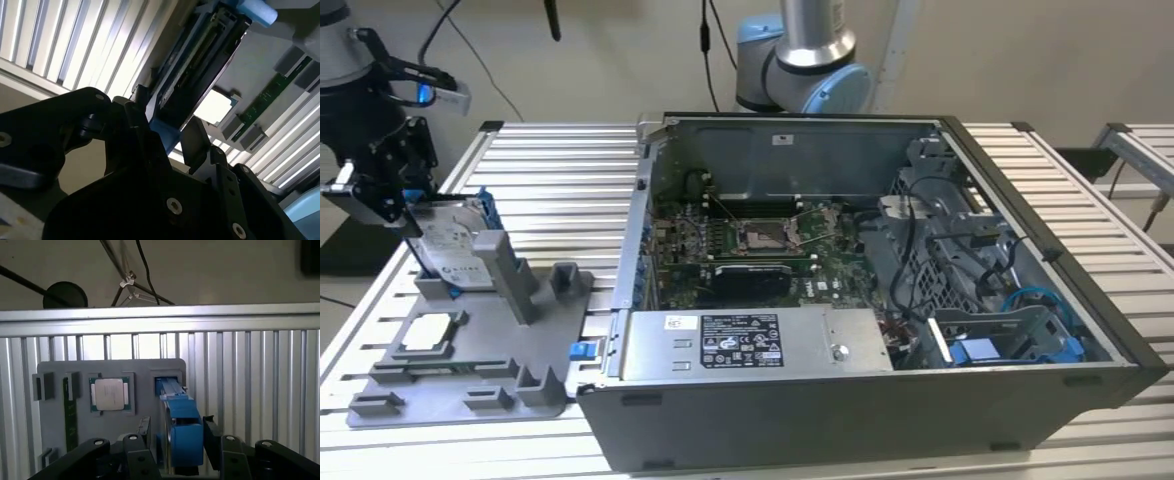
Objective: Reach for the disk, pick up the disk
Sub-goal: 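Pick up the disk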
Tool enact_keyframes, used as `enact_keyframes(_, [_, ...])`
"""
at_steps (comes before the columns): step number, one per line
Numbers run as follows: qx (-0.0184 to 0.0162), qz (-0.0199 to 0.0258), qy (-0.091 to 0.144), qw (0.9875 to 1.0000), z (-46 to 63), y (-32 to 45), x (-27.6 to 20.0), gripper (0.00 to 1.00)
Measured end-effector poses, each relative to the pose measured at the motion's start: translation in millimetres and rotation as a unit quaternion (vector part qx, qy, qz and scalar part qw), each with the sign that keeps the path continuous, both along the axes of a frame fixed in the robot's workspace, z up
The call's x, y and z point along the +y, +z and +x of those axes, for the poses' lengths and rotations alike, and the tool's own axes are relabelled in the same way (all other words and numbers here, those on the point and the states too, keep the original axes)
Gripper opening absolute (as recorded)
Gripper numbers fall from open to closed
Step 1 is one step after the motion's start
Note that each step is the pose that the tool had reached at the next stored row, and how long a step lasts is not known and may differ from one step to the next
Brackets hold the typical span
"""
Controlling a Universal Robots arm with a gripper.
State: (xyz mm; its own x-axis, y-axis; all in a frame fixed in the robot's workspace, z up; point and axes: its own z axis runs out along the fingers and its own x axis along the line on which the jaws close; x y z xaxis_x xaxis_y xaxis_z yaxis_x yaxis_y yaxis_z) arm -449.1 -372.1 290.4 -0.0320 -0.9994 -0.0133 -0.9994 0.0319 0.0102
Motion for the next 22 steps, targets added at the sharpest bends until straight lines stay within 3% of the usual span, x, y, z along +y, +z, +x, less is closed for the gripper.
enact_keyframes(4, [-0.0013, 0.0015, 0.015, 0.9999, -0.1, -5.8, 0.1, 1.0])
enact_keyframes(16, [-0.0015, 0.0053, 0.03, 0.9995, -0.5, -27.6, 0.0, 1.0])
enact_keyframes(19, [-0.0013, 0.0061, 0.031, 0.9995, -0.5, -29.0, 0.0, 1.0])
enact_keyframes(20, [-0.0013, 0.0066, 0.032, 0.9995, -0.5, -29.0, 0.1, 0.0])
enact_keyframes(22, [-0.0015, 0.0072, 0.032, 0.9995, -0.5, -29.1, 0.1, 0.0])
